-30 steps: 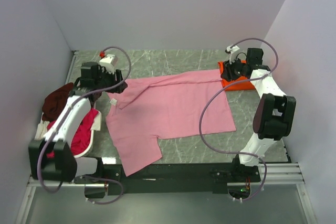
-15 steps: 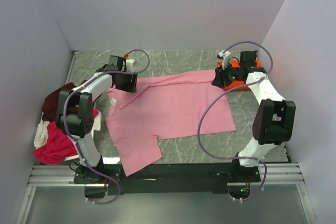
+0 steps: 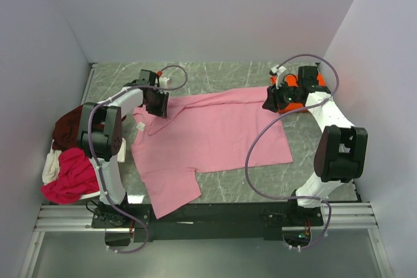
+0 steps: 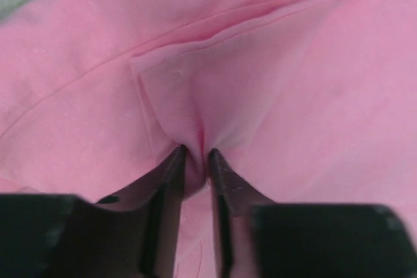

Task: Fold and stack the t-shirts
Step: Fold the tshirt

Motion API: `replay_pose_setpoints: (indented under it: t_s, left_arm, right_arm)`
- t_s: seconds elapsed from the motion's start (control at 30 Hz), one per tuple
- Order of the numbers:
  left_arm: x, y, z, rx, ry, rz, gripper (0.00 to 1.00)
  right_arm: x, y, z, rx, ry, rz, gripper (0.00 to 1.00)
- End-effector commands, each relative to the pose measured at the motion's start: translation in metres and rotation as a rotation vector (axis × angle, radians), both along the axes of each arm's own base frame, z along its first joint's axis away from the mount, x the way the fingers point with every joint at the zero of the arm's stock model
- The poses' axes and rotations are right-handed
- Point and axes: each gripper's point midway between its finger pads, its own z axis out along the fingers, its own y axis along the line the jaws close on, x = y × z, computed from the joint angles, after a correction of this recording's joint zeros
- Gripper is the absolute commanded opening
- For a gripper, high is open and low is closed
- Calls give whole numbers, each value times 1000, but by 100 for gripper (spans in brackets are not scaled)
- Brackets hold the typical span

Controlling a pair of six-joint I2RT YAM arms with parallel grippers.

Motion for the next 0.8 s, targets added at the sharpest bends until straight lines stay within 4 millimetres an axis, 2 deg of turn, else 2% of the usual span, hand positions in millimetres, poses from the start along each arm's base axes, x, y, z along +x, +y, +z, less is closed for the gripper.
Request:
replay_pose_setpoints:
  t_s: [0.0, 0.17, 0.37, 0.4, 0.47, 0.63, 0.67, 0.7, 0.73, 0.77]
  left_arm:
    - [4, -12, 25, -73, -36, -27, 26]
    - [-4, -19, 49, -120, -77, -36, 24]
    - [-30, -31, 52, -193, -54, -85, 20]
    - [-38, -34, 47, -208, -35, -98, 20]
    - [-49, -51, 50, -257, -29, -152, 20]
    - [-86, -99, 43, -355, 65, -301, 26]
    - [-87, -100, 36, -322, 79, -296, 26]
    - [-85, -102, 36, -290, 62, -297, 27]
    - [-75, -101, 50, -286, 5, -249, 28]
    - [-58, -87, 54, -220, -67, -171, 32]
  right_arm:
    - [-1, 0, 27, 13, -87, 11, 49]
    - [0, 0, 29, 16, -91, 11, 49]
    - [0, -1, 28, 14, -86, 10, 49]
    - [0, -2, 28, 14, -87, 8, 49]
    - [1, -3, 28, 15, -85, 6, 49]
    - [2, -3, 27, 13, -83, 4, 49]
    - [2, -3, 27, 14, -82, 3, 49]
    - [1, -4, 28, 13, -83, 2, 49]
    - [1, -4, 28, 13, -81, 2, 49]
    - [0, -4, 27, 14, -80, 2, 49]
